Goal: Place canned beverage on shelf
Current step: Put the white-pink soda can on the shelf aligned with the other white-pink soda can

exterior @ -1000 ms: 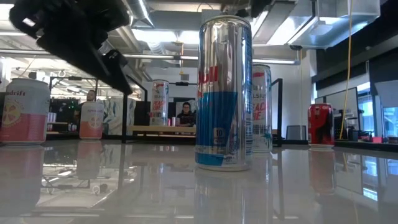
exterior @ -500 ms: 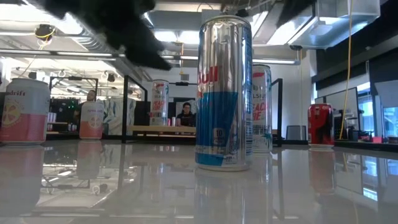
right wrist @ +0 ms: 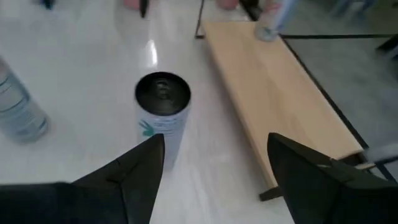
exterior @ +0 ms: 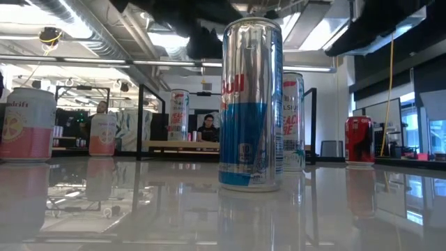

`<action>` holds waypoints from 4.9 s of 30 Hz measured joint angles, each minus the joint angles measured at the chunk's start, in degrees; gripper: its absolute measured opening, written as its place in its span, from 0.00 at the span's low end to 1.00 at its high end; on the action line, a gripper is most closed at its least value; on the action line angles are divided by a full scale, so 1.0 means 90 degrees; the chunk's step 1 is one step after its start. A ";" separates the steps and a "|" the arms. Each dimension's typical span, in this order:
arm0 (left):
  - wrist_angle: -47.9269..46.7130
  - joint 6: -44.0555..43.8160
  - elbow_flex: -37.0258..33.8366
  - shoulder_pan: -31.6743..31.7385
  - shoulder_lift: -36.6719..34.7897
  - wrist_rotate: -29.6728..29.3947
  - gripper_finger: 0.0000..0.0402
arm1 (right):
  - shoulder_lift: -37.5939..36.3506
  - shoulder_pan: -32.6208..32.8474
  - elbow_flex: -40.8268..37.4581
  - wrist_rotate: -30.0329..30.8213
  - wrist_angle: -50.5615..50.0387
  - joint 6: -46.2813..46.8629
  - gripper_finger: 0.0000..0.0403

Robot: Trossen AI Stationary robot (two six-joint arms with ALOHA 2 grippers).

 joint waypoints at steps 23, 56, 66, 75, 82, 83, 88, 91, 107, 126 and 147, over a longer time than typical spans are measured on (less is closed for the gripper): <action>-0.2414 0.0420 0.3342 0.1021 0.2175 0.1485 0.99 | -0.0151 -0.0002 -0.1706 0.0773 0.3898 -0.0998 0.70; -0.2446 0.1259 0.3815 0.0579 0.2811 0.0660 0.99 | 0.0272 -0.0002 -0.1709 0.0756 0.3842 -0.1040 0.70; -0.2471 0.1472 0.3824 0.0750 0.2761 0.0080 0.99 | 0.0272 -0.0002 -0.1707 0.0735 0.3843 -0.1015 0.70; -0.2704 0.1593 0.3832 0.0929 0.2945 0.1050 0.99 | 0.0269 -0.0002 -0.1706 0.0721 0.3846 -0.1010 0.70; -0.2769 0.1943 0.3832 0.0866 0.2943 0.1428 0.99 | 0.0272 -0.0002 -0.1706 0.0688 0.3845 -0.1008 0.70; -0.2795 0.1941 0.3832 0.0869 0.2943 0.1430 0.99 | 0.0272 -0.0002 -0.1706 0.0688 0.3843 -0.1009 0.70; -0.2792 0.1970 0.3835 0.0900 0.2996 0.1325 0.99 | 0.0272 -0.0002 -0.1706 0.0688 0.3845 -0.1008 0.70; -0.2811 0.1971 0.3835 0.0897 0.3007 0.1184 0.99 | 0.0272 -0.0002 -0.1706 0.0690 0.3846 -0.1008 0.70; -0.2915 0.1976 0.3835 0.0897 0.3002 0.1343 0.69 | 0.0272 -0.0002 -0.1706 0.0690 0.3846 -0.1008 0.70; -0.3577 0.0732 0.3832 0.0623 0.2224 -0.0525 0.61 | 0.0270 -0.0003 -0.1704 0.0683 0.3842 -0.1010 0.70; -0.6068 -0.0279 0.3136 0.1868 -0.0027 -0.2296 0.61 | 0.0270 -0.0002 -0.1702 0.0678 0.3824 -0.0993 0.70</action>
